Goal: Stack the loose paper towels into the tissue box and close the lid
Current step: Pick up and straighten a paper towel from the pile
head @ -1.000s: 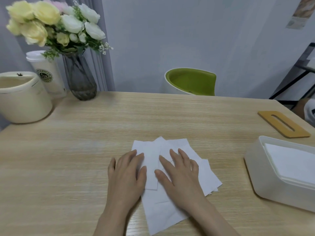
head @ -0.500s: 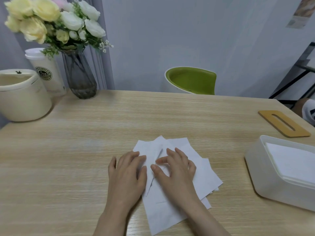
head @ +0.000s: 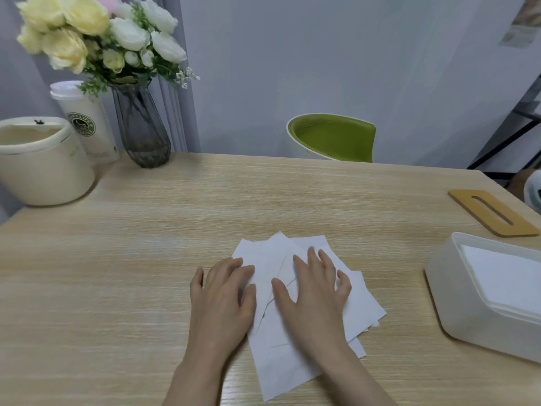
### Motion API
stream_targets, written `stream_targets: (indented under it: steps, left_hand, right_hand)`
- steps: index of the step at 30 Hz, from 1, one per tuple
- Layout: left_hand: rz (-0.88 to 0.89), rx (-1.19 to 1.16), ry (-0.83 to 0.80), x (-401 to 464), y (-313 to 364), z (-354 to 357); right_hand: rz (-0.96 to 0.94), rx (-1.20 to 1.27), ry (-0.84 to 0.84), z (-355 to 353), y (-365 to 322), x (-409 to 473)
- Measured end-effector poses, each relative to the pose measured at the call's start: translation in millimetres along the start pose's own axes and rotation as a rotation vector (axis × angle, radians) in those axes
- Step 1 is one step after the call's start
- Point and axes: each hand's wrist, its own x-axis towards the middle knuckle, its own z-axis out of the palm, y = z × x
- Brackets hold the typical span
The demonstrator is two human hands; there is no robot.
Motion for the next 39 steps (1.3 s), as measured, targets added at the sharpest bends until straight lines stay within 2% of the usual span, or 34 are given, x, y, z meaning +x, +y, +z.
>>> stream_targets:
  steps: [4,9,11,14,17,20,24,27,34,39]
  left_hand:
    - [0.003,0.002,-0.002,0,-1,0]
    - [0.002,0.002,-0.009,0,-2,0]
    - [0.002,0.000,-0.013,-1,-2,-1]
    - [-0.004,-0.009,-0.004,-1,-1,-1]
    - [-0.026,-0.002,0.018,-1,-1,-1]
    - [-0.028,0.007,0.021,0,-1,0]
    - [-0.022,0.008,0.010,0,0,-1]
    - [-0.019,0.003,0.010,0,1,-1]
    - [-0.024,-0.022,0.020,-1,3,-3]
    - [-0.044,-0.058,0.032,0,6,-8]
  right_hand:
    - [-0.031,-0.135,-0.051,1,3,-3]
    - [-0.049,-0.027,-0.167,4,-1,-1]
    - [-0.023,-0.016,-0.157,5,-3,0]
    - [-0.004,-0.145,-0.080,2,0,-1]
    - [-0.061,-0.253,-0.041,-8,5,-1]
    - [-0.139,-0.268,-0.082,-16,7,2]
    - [-0.184,-0.184,-0.187,-13,7,5]
    - [-0.164,-0.036,-0.198,-6,-1,5]
    - [-0.055,0.131,0.071,3,-15,7]
    - [0.072,0.360,0.063,-12,-9,6]
